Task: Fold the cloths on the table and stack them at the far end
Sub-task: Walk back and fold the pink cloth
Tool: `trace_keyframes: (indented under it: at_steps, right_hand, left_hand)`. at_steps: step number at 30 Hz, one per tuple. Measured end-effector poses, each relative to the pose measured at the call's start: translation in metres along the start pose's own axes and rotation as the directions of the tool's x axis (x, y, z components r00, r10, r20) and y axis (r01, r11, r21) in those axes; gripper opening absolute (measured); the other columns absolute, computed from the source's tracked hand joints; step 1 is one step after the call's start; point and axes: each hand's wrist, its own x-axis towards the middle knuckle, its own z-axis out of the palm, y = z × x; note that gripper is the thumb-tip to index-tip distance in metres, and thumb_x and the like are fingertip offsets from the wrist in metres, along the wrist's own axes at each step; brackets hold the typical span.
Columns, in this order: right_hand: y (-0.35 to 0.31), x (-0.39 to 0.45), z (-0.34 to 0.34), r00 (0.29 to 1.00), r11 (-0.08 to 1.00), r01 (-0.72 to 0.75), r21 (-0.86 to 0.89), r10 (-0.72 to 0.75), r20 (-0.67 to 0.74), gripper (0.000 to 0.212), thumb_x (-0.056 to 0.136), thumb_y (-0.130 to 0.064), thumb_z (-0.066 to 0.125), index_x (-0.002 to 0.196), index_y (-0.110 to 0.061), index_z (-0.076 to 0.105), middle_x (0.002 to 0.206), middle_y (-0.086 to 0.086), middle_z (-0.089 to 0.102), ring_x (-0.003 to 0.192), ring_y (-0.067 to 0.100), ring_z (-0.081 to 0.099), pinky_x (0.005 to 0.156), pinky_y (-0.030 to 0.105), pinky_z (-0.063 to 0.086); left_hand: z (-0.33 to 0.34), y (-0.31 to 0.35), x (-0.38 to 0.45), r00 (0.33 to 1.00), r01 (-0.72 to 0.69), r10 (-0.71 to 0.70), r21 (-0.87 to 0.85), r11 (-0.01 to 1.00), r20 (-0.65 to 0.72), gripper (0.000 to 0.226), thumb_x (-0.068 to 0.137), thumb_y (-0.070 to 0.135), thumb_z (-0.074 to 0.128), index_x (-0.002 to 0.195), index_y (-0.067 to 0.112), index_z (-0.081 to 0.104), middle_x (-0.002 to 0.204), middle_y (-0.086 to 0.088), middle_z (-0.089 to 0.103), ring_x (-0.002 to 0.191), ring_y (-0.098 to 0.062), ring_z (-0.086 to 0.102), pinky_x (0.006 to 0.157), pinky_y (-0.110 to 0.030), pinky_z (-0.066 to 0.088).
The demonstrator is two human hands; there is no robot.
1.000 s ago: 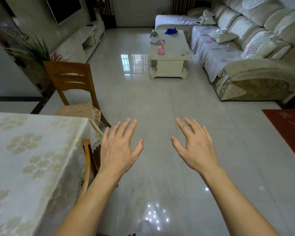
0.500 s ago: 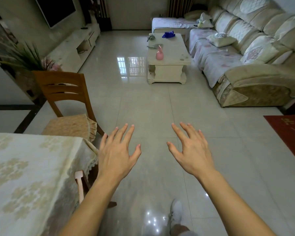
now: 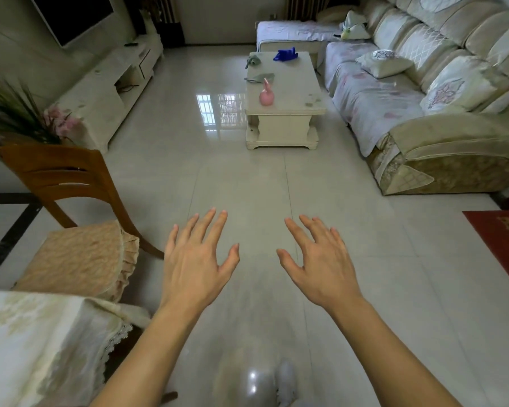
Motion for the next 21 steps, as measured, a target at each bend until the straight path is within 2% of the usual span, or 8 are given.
trace_keyframes:
  at_steps: [4, 10, 17, 21]
  right_hand:
    - [0.025, 0.063, -0.017, 1.000, 1.000, 0.030, -0.006, -0.030, 0.006, 0.078, 0.085, -0.070, 0.012, 0.156, -0.038, 0.023, 0.164, -0.003, 0.024, 0.153, 0.019, 0.015, 0.124, 0.041, 0.008]
    - [0.037, 0.134, -0.019, 0.994, 0.993, 0.111, 0.028, -0.111, -0.014, 0.073, 0.089, -0.066, 0.024, 0.153, -0.033, 0.036, 0.159, 0.002, 0.036, 0.150, 0.024, 0.026, 0.122, 0.046, 0.017]
    - [0.025, 0.199, -0.002, 0.976, 0.977, 0.209, 0.045, -0.212, 0.056, 0.075, 0.089, -0.068, 0.017, 0.156, -0.036, 0.027, 0.163, 0.000, 0.027, 0.153, 0.022, 0.017, 0.123, 0.043, 0.010]
    - [0.014, 0.233, 0.010, 0.970, 0.970, 0.239, 0.039, -0.241, 0.036, 0.069, 0.092, -0.064, 0.029, 0.152, -0.031, 0.039, 0.157, 0.004, 0.040, 0.149, 0.026, 0.030, 0.120, 0.049, 0.022]
  left_hand:
    - [0.014, 0.020, 0.056, 0.999, 0.039, -0.039, 0.013, 0.999, 0.023, 0.068, 0.091, 0.063, 0.029, 0.150, 0.030, 0.039, 0.153, 0.003, 0.044, 0.142, -0.022, 0.039, 0.119, -0.048, 0.024]
    - [0.020, 0.028, 0.111, 0.994, 0.111, -0.111, 0.049, 0.993, -0.001, 0.068, 0.091, 0.062, 0.028, 0.148, 0.029, 0.043, 0.150, 0.001, 0.048, 0.140, -0.025, 0.042, 0.118, -0.050, 0.026]
    - [0.030, 0.001, 0.157, 0.981, 0.192, -0.192, 0.085, 0.978, -0.004, 0.068, 0.092, 0.064, 0.027, 0.149, 0.030, 0.040, 0.152, 0.001, 0.046, 0.142, -0.025, 0.040, 0.119, -0.053, 0.025]
    - [0.035, -0.022, 0.185, 0.975, 0.224, -0.223, 0.085, 0.971, -0.018, 0.068, 0.092, 0.063, 0.028, 0.148, 0.028, 0.042, 0.151, 0.000, 0.047, 0.141, -0.026, 0.041, 0.118, -0.053, 0.026]
